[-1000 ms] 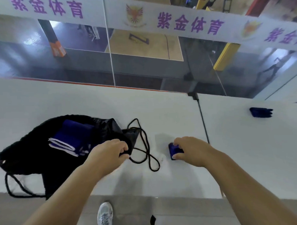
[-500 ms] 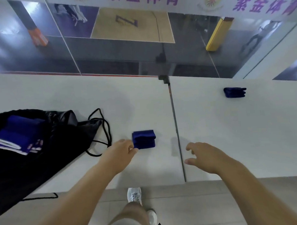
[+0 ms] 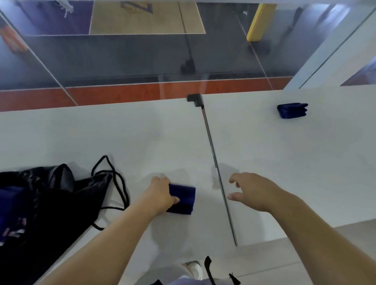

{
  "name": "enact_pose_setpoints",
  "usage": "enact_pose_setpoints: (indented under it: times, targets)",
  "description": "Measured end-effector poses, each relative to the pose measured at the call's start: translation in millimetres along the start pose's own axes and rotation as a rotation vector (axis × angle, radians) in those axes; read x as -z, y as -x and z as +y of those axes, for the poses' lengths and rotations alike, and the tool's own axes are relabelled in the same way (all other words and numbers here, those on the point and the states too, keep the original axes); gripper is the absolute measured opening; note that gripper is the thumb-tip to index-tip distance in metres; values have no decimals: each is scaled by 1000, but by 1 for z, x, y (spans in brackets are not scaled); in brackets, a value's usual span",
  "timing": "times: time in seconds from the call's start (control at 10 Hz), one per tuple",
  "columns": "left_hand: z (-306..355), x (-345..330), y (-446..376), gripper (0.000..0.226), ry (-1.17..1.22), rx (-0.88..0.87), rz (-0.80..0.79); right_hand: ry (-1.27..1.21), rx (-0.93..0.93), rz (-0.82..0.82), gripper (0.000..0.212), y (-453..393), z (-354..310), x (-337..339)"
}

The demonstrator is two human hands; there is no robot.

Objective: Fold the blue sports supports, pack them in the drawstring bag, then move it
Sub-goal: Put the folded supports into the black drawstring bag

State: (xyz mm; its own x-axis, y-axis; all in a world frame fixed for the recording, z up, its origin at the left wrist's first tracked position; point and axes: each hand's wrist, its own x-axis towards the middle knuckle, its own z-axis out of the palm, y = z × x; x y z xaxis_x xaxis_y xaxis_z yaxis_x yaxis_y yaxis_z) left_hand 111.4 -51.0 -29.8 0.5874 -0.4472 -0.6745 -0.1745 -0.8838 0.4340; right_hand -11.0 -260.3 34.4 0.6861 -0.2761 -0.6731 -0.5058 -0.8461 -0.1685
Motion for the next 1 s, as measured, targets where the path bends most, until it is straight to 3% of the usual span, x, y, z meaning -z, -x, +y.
enact_pose_setpoints:
  times: [0.2, 0.4, 0.8, 1.0]
  targets:
    - [9, 8, -12, 24, 14, -98, -48, -43, -12, -3, 51, -15, 5, 2]
    - [26, 15, -18, 20, 136, -163, 37, -66, -44, 9, 51, -20, 30, 15]
    - [143, 8, -49, 20, 232, -218, 225, -39, -55, 40, 50, -56, 153, 72]
    - [214, -27, -72, 20, 384, -133, 287, -9, -99, 287, 42, -94, 232, 118]
